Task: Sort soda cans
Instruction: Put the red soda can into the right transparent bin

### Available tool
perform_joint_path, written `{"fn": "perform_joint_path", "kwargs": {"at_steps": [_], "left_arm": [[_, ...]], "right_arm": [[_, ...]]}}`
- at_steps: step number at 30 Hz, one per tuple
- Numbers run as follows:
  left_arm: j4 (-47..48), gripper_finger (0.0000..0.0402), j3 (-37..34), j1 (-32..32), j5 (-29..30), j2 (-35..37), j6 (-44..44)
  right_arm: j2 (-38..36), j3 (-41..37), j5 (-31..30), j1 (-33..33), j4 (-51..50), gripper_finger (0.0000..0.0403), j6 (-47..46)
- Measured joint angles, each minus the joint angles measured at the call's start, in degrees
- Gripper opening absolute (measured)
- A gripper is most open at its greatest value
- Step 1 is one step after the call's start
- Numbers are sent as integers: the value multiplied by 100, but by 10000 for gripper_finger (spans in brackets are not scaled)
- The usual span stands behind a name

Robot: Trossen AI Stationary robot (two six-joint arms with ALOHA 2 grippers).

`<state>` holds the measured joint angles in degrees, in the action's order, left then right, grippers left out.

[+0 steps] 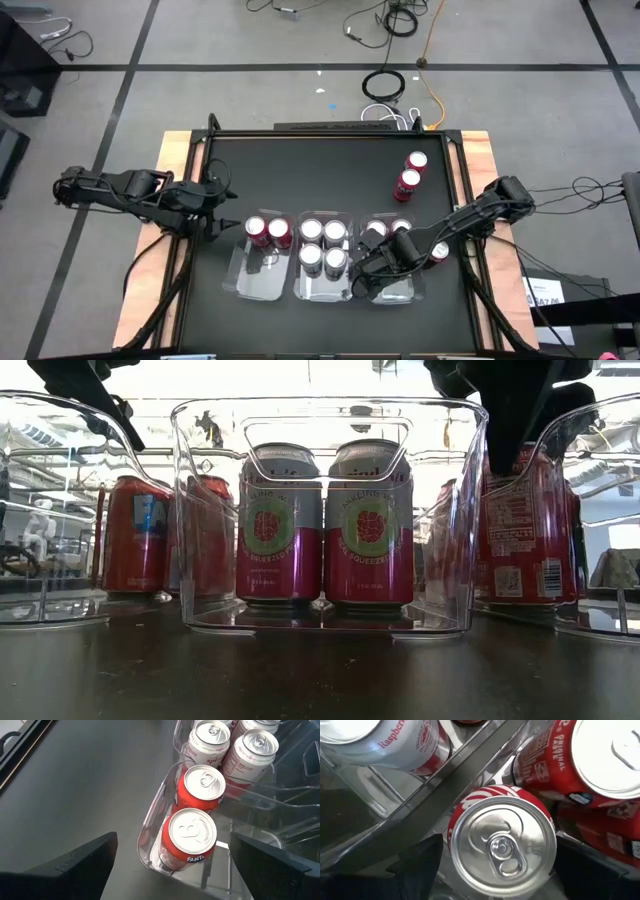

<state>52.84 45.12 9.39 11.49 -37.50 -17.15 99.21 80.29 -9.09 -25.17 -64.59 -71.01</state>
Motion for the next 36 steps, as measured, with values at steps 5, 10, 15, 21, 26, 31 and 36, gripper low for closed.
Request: {"fn": "perform_joint_path", "kwargs": {"at_steps": [5,10,15,21,26,31,36], "left_arm": [[-1,388,0,0,58,2,7],[0,388,0,2,99,1,7],[-2,388,0,1,103,2,7],[-4,388,0,0,103,0,-11],[-9,388,0,1,103,1,-53],[-110,388,0,0,103,2,-55],[-332,388,0,1,103,1,-52]], "right_arm": [[-114,1,2,0,-21,352,-11],[-233,0,-2,4,-60,352,-36],[-528,2,-139,2,-181,352,-270],[-1210,0,-316,-65,-516,352,-922],[-1785,2,-558,-483,-1205,352,-1990],[-2090,0,-611,-1054,-1943,352,-3046],[-2125,0,-563,-1637,-2457,352,-3588]]}}
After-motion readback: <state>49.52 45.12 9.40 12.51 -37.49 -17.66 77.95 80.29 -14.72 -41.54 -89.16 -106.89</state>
